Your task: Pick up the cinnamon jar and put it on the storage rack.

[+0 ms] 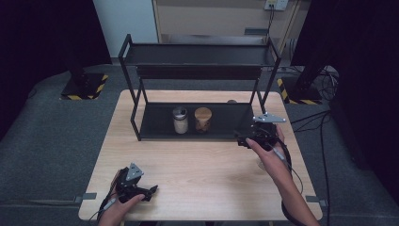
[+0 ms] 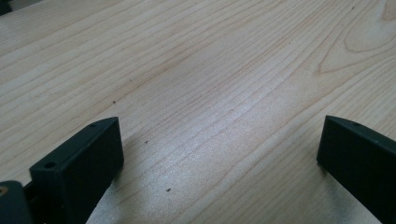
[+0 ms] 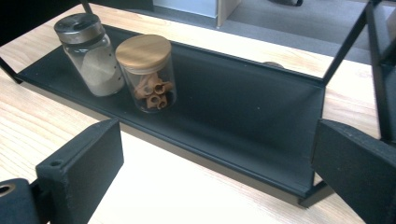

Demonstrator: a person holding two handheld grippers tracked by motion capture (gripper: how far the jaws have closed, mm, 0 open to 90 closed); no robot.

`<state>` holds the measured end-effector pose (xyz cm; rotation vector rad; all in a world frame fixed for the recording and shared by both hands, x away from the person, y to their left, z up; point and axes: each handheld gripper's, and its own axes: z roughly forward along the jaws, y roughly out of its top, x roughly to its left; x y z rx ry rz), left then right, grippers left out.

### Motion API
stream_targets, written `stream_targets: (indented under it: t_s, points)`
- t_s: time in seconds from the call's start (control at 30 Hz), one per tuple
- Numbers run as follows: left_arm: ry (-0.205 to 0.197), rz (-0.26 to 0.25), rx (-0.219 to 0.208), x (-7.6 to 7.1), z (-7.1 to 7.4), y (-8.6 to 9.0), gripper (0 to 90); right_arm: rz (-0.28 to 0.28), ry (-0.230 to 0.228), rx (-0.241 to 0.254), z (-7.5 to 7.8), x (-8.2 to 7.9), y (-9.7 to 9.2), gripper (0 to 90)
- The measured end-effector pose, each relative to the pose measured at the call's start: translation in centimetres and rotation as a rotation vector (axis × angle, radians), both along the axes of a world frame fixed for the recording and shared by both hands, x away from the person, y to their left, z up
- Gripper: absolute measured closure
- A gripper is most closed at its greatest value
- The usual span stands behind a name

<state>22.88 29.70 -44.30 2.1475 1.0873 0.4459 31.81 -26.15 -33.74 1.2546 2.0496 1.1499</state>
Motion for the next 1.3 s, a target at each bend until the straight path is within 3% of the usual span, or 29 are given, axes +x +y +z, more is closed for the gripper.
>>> stream_targets:
  t_s: [1.3]
  points:
    - [-0.001, 0.005, -0.002, -0.1, 0.0, 0.0, 0.0, -0.095, -0.003, 0.010, -0.3, -2.8, -3.6, 3.0]
